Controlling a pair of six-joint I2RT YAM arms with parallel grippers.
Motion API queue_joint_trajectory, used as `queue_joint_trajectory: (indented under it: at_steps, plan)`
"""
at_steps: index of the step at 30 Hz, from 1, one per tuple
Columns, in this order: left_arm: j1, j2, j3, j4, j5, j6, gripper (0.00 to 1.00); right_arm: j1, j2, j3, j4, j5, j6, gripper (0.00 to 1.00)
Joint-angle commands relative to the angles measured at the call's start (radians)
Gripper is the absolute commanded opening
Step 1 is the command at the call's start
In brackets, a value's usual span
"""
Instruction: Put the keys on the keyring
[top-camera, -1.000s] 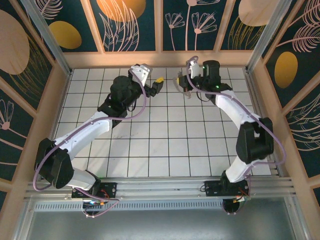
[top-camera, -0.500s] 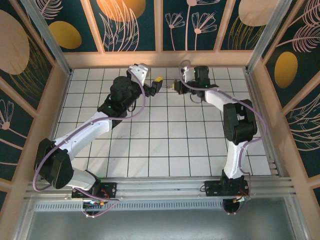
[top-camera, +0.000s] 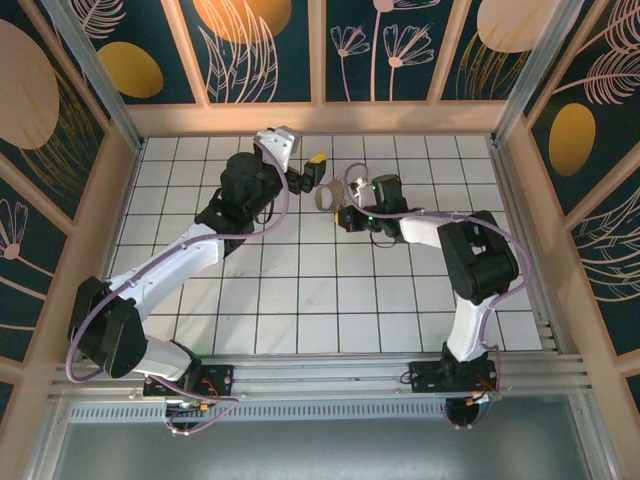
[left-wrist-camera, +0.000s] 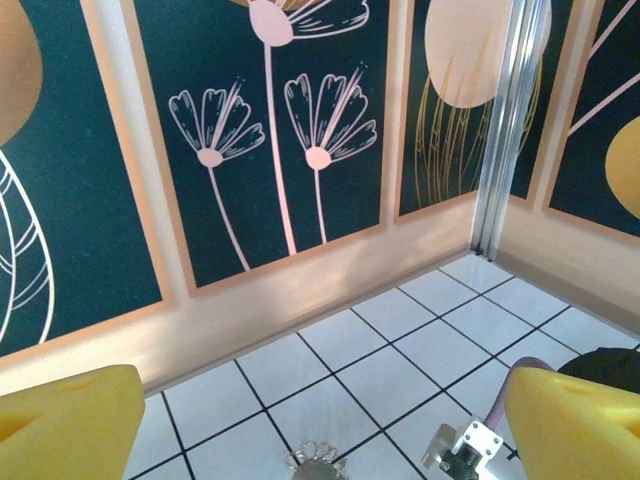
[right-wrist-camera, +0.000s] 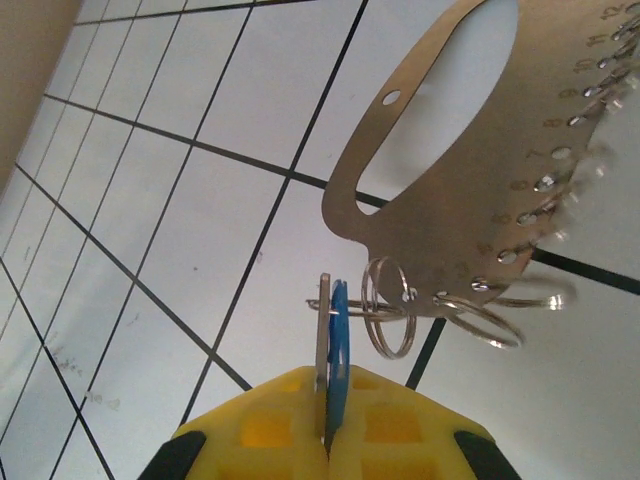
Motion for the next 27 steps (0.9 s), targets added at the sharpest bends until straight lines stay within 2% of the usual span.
queue_joint_trajectory:
  at_steps: [1, 8, 9, 10, 12, 13, 14, 15, 16, 23, 25, 27]
  plan:
    - [0.006, 0.004, 0.018, -0.012, 0.018, -0.032, 0.93, 0.016, -0.031, -0.048, 0.054, 0.016, 0.045, 0.0]
    - [0.007, 0.017, 0.032, -0.017, 0.038, -0.052, 0.93, 0.049, -0.037, -0.095, 0.04, -0.004, 0.056, 0.0]
    - [0.006, 0.019, 0.034, -0.019, 0.041, -0.055, 0.93, 0.056, -0.044, -0.102, 0.035, -0.015, 0.056, 0.05]
    - [0.006, 0.019, 0.034, -0.019, 0.047, -0.058, 0.93, 0.064, -0.055, -0.11, 0.027, -0.031, 0.055, 0.17]
    - [0.006, 0.018, 0.036, -0.024, 0.055, -0.065, 0.94, 0.075, -0.093, -0.128, 0.003, -0.075, 0.042, 0.35]
    - [0.006, 0.016, 0.037, -0.028, 0.062, -0.07, 0.94, 0.078, -0.128, -0.143, -0.003, -0.099, 0.042, 0.47]
    - [0.007, 0.015, 0.037, -0.032, 0.07, -0.076, 0.94, 0.077, -0.161, -0.154, -0.013, -0.116, 0.042, 0.63]
    - [0.006, 0.012, 0.038, -0.033, 0.079, -0.083, 0.95, 0.073, -0.208, -0.167, -0.026, -0.12, 0.04, 0.74]
    - [0.006, 0.008, 0.037, -0.035, 0.087, -0.092, 0.97, 0.067, -0.256, -0.181, -0.039, -0.118, 0.039, 0.81]
    - [0.006, -0.053, -0.006, -0.021, 0.066, -0.139, 0.99, -0.037, -0.501, -0.183, -0.169, -0.062, 0.009, 0.93]
    - [0.006, -0.072, -0.022, -0.018, 0.004, -0.147, 0.99, -0.066, -0.549, -0.163, -0.202, -0.003, -0.006, 0.94]
    - [0.006, -0.103, -0.057, 0.005, -0.103, -0.154, 0.99, -0.096, -0.584, -0.144, -0.225, 0.107, -0.01, 0.95]
